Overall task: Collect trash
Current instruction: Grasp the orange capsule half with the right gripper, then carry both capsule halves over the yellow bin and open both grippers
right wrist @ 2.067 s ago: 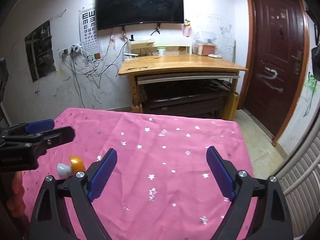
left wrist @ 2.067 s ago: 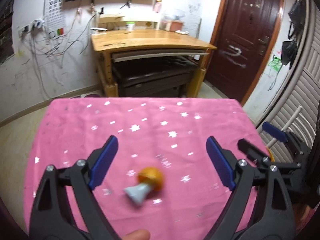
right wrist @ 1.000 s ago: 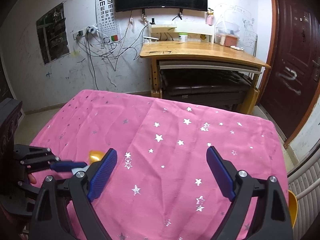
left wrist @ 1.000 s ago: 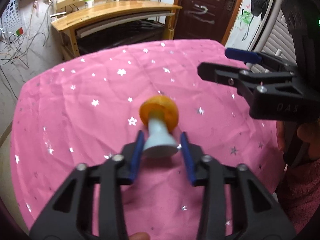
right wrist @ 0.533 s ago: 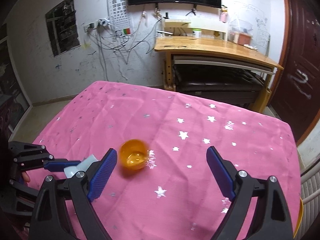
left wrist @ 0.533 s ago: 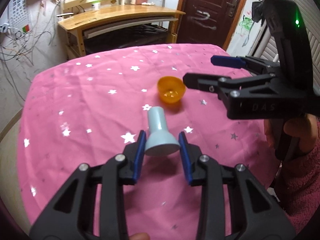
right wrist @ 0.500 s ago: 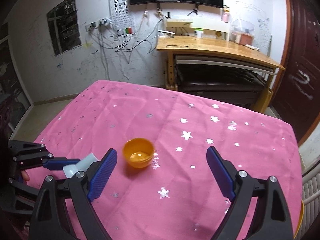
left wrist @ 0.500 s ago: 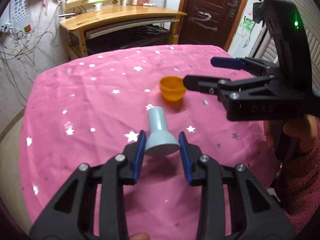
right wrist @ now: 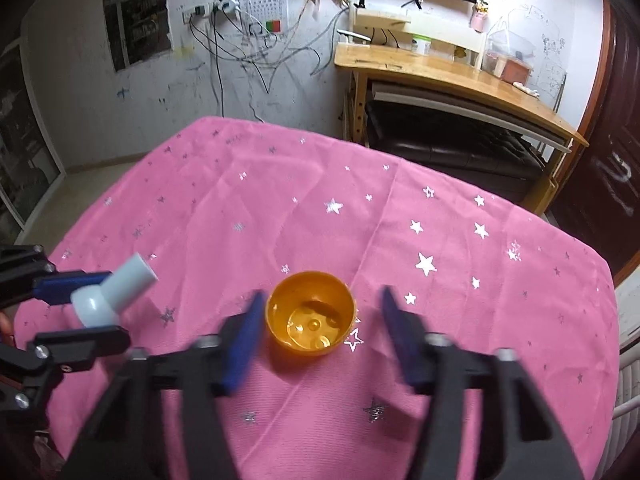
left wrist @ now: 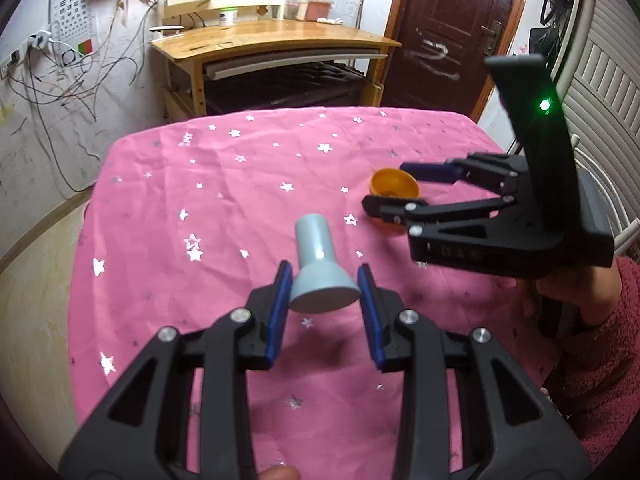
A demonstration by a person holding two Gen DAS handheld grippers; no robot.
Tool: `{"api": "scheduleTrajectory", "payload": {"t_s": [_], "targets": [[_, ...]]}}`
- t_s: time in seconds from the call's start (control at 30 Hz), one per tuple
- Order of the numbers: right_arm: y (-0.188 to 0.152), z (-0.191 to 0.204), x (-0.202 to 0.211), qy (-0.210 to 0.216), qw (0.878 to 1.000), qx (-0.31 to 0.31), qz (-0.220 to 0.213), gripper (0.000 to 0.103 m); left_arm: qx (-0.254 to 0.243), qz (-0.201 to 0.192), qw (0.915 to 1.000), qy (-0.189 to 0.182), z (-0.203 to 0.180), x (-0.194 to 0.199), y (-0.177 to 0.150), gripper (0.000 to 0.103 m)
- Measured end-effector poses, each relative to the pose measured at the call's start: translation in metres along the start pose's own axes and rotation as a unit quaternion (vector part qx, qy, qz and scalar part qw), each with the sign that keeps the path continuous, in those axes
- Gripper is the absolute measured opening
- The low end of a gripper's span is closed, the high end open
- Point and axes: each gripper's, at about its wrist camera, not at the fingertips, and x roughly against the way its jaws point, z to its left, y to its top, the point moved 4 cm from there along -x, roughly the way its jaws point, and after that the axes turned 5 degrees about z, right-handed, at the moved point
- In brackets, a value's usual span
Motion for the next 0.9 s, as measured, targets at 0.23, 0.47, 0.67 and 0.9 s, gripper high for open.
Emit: {"api": "scheduleTrajectory", "payload": {"t_s": [0.23,0.47,0.67,0.9], "targets": [[-0.002,-0.003,0.008,-0.009,1.0,0.0,-0.015,0.035,0.0,-0.003,1.0,0.005,-0.005,0.001,0.001,0.032],[-0.006,-0.024,0.031,-0.036,0.999,-0.013,-0.037,0.035,-0.015,-0.009,0.9998,0.01,-0.022,0.003,0.011,0.032],[-0.018,-0.057,0.052,-0.065,0.996,-0.036,-0.052,0.035,-0.037,-0.009,0.9992,0.008,-0.048,-0.003,0.025,0.032],[-0.041,-0.1,0.073,-0.093,0.991,-0.071,-0.066,0.035,-0.077,-0.01,0.9969,0.006,-0.092,-0.01,0.047,0.032]]}}
